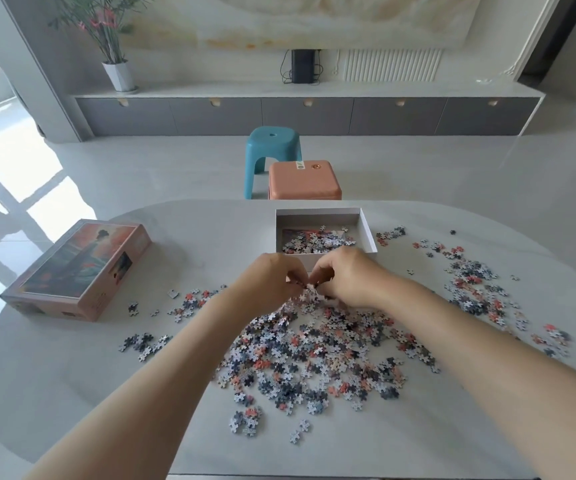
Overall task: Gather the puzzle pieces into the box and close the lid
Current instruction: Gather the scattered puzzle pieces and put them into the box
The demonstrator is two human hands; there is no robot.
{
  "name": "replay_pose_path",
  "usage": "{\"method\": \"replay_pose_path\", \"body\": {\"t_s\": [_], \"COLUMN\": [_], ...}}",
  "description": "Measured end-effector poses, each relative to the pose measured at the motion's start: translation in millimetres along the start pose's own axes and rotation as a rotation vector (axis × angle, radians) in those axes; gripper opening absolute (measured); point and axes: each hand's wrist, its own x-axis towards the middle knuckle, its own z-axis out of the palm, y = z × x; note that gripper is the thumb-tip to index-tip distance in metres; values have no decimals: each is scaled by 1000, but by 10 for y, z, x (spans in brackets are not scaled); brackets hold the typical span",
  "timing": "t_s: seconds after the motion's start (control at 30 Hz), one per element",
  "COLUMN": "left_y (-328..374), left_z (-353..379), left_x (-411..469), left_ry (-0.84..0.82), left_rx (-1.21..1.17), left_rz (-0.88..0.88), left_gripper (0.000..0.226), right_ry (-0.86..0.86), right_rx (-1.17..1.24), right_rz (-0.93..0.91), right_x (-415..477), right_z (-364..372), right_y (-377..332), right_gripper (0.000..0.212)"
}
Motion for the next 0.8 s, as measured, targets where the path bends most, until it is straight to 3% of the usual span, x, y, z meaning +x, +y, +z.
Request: {"method": "replay_pose_path", "body": {"t_s": [0.13,0.3,0.37,0.5,0.73,0.8], "left_y": [87,183,168,-1,-140,-157], "left_z": [-151,-232,-186,-57,-183,-208], "left_x": [163,433,491,478,124,-72], "left_ry": [150,440,402,259,377,264], "left_rx": [-189,-185,-150,67,138,153], "left_rz": [-23,-19,20,143,222,187], "left_gripper": [16,15,17,24,18,19], "right_ry": [193,507,479,200,316,227], "right_rx": [163,143,94,-24,-37,-56], "right_rz": [-30,-72,-87,-100,-192,-222], "right_x": [86,303,347,346,161,32], "right_z": [-269,-344,-300,-229,-240,-183], "right_y": [-31,68,123,169,43,-37], "right_gripper": [15,17,22,27,27,25]}}
